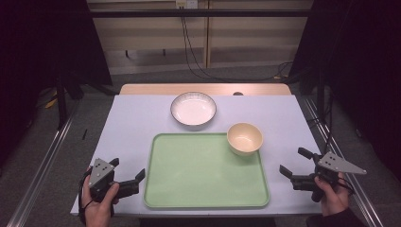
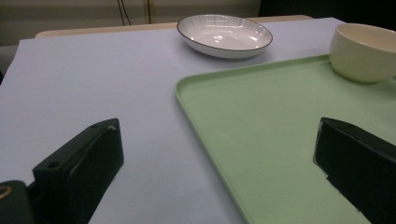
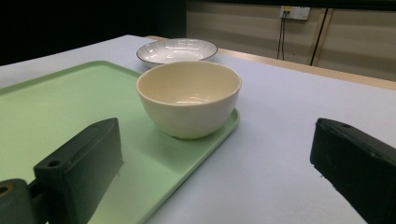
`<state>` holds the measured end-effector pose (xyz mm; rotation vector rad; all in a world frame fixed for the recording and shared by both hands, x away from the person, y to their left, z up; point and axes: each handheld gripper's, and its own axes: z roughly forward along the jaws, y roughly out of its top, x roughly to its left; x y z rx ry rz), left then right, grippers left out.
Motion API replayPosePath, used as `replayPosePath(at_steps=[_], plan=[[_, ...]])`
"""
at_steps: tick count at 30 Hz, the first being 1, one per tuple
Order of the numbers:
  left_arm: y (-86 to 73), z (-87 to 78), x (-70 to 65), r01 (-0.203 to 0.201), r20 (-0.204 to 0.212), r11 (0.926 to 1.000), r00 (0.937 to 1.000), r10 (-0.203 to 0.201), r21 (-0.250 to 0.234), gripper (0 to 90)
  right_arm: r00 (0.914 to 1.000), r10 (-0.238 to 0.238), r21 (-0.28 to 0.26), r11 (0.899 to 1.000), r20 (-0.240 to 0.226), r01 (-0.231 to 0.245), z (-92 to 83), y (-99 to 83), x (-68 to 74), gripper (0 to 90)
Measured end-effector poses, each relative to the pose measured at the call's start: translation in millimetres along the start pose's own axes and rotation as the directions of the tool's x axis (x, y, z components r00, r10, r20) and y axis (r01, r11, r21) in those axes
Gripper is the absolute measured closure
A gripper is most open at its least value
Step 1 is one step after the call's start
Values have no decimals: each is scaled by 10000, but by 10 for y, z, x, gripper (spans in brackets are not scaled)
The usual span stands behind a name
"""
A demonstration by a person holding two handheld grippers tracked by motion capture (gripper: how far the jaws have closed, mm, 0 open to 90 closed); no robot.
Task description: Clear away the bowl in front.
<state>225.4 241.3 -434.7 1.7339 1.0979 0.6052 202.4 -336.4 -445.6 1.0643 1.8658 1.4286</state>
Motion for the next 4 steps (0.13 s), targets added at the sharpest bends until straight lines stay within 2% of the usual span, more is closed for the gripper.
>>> replayPosePath(at_steps=[3,4], plan=[[1,41,-24,-99,97,9998,9999,98,175,17,9999,145,104,9998,53,-146,9,-10,-7,15],[3,53,-33,-172,226,9996,9996,167,218,17,10000,43,137,9999,37,-44,13,-13,-19,15]])
